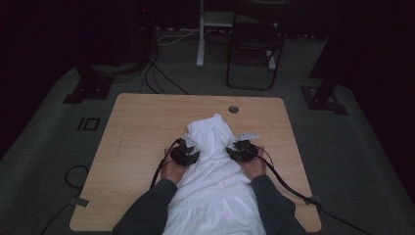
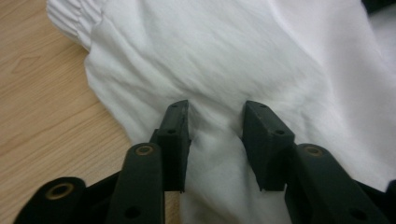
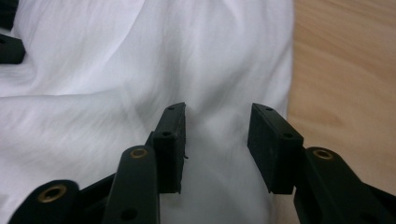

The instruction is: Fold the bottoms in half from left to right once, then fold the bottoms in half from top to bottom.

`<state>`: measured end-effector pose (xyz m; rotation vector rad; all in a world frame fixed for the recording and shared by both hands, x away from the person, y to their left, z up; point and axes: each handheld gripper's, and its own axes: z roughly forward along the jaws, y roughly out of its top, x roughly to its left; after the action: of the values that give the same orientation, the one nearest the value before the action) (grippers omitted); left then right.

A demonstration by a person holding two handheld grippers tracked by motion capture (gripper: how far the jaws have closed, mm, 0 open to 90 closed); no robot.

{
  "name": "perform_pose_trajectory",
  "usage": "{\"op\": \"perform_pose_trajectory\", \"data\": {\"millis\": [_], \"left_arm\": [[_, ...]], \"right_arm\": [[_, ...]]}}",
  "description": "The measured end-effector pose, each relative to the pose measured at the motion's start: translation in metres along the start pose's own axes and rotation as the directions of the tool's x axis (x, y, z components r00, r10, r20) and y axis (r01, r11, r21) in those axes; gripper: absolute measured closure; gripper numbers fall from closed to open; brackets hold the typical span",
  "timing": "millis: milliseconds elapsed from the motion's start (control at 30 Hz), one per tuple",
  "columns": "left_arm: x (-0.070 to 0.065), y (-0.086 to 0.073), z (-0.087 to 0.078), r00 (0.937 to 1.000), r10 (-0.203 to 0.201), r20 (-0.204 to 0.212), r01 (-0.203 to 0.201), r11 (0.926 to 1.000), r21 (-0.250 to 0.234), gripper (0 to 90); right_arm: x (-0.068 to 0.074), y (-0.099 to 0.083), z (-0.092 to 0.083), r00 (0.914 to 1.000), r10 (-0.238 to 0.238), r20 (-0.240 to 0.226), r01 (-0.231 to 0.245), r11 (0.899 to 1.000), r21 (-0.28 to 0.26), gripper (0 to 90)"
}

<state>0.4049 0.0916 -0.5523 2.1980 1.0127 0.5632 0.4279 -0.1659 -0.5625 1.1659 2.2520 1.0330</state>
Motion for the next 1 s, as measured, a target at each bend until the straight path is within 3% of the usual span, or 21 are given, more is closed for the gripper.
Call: {"op": "perform_pose_trajectory", "data": {"millis": [133,200,367,567,667,733,767,833,1000], "left_arm": [[0.002,-0.009,-0.007,0.9998,-0.012,-0.015,0.011,0.9999,-0.012,65.0],[0.002,-0.018,-0.012,0.9987,-0.051,0.007,0.051,0.9980,-0.037,65.0],[-0.009,-0.040,-0.030,0.9961,-0.078,0.041,0.081,0.9950,-0.059,65.0],[-0.026,-0.056,-0.045,0.9977,-0.049,0.048,0.052,0.9958,-0.075,65.0],[-0.027,-0.057,-0.045,0.9982,-0.039,0.045,0.042,0.9961,-0.078,65.0],[-0.027,-0.057,-0.045,0.9982,-0.038,0.047,0.041,0.9959,-0.080,65.0],[-0.026,-0.057,-0.045,0.9979,-0.040,0.051,0.044,0.9959,-0.079,65.0],[-0.026,-0.057,-0.045,0.9979,-0.039,0.052,0.043,0.9959,-0.079,65.0],[-0.028,-0.056,-0.045,0.9987,-0.030,0.042,0.034,0.9964,-0.078,65.0]], "right_arm": [[0.011,-0.012,-0.011,0.9990,0.039,0.024,-0.039,0.999,-0.011,57.9],[0.022,-0.019,-0.021,0.9990,0.033,0.029,-0.033,0.999,0.007,58.3],[0.046,-0.043,-0.045,0.9994,0.030,0.018,-0.030,1.000,-0.004,58.5],[0.063,-0.059,-0.065,0.9997,0.026,0.004,-0.026,1.000,0.008,58.4],[0.065,-0.061,-0.067,0.9999,0.016,-0.004,-0.016,1.000,0.017,58.4],[0.060,-0.056,-0.068,0.9978,0.035,-0.057,-0.032,0.999,0.044,52.9],[0.060,-0.056,-0.068,0.9978,0.035,-0.057,-0.032,0.999,0.044,52.9],[0.052,-0.049,-0.075,0.9926,0.049,-0.111,-0.050,0.999,-0.003,47.2],[0.032,-0.016,-0.085,0.9894,0.046,-0.137,-0.058,0.995,-0.079,30.6]]}}
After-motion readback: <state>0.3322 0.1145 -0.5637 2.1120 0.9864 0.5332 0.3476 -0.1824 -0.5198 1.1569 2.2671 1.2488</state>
